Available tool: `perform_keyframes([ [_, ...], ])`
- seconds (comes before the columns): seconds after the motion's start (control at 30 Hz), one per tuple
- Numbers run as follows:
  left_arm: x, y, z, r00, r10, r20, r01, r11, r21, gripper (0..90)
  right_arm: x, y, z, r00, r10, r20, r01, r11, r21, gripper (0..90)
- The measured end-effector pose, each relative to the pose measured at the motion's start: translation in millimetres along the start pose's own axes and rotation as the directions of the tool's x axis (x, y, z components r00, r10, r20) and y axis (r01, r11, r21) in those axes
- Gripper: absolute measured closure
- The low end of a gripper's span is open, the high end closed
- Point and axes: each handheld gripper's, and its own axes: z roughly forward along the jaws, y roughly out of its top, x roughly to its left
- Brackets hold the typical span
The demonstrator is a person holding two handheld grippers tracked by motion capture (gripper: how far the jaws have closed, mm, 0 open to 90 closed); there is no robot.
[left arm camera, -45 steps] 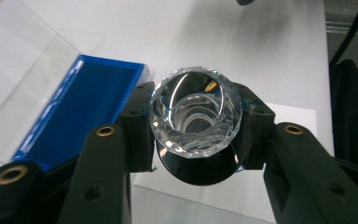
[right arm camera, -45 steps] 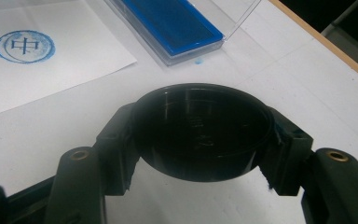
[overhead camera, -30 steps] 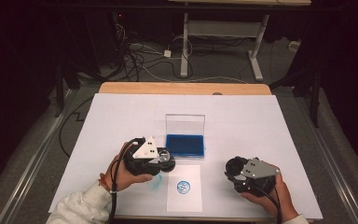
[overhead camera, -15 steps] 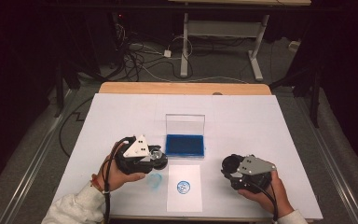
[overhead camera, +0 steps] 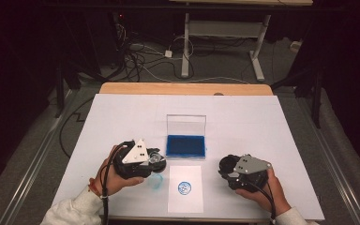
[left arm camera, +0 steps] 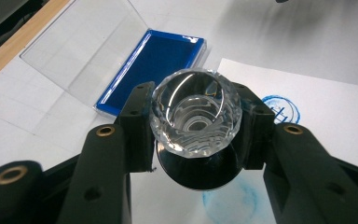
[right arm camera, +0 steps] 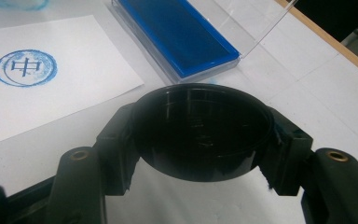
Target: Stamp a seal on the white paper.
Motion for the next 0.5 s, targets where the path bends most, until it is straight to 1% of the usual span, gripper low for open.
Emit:
perform_keyframes([
  [0.07, 0.0, 0.4, 0.0, 1.0, -0.002, 0.004, 0.002, 1.0, 0.0, 54.6, -0.2, 0.3, 0.1, 1.0, -0.003, -0.004, 0.003, 1.0, -0.004, 38.4],
  [0.17, 1.0, 1.7, -1.7, 0.9998, -0.013, 0.018, 0.013, 0.9998, -0.016, 54.6, 1.2, 0.3, 1.8, 0.9999, 0.0, -0.016, 0.0, 1.0, -0.001, 38.5],
  [0.2, 1.4, 2.3, -2.1, 0.9998, -0.012, 0.018, 0.013, 0.9998, -0.017, 54.6, 1.8, 0.6, 3.1, 0.9997, 0.005, -0.025, -0.006, 1.0, -0.008, 38.5],
  [0.27, 2.2, 4.1, -2.9, 0.9997, -0.011, 0.022, 0.012, 0.9997, -0.022, 54.6, 3.4, 1.5, 5.6, 0.9995, -0.001, -0.032, 0.001, 1.0, -0.004, 38.4],
  [0.37, 2.3, 5.1, -4.6, 0.9998, -0.007, 0.02, 0.007, 0.9996, -0.026, 54.6, 5.3, 3.3, 9.3, 0.9989, -0.001, -0.046, 0.001, 1.0, -0.005, 38.5],
  [0.4, 2.1, 4.9, -5.6, 0.9999, -0.008, 0.013, 0.009, 0.9996, -0.028, 54.5, 6.4, 3.6, 10.0, 0.9988, 0.003, -0.049, -0.003, 1.0, -0.002, 38.5],
  [0.43, 2.4, 4.7, -6.3, 0.9998, -0.011, 0.014, 0.011, 0.9995, -0.029, 54.6, 6.9, 3.3, 11.0, 0.9985, -0.006, -0.054, 0.006, 1.0, -0.001, 38.5],
  [0.5, 2.9, 4.9, -7.3, 0.9998, -0.016, 0.015, 0.017, 0.9993, -0.033, 54.6, 8.4, 2.7, 11.5, 0.9985, -0.005, -0.054, 0.005, 1.0, 0.006, 38.5],
])
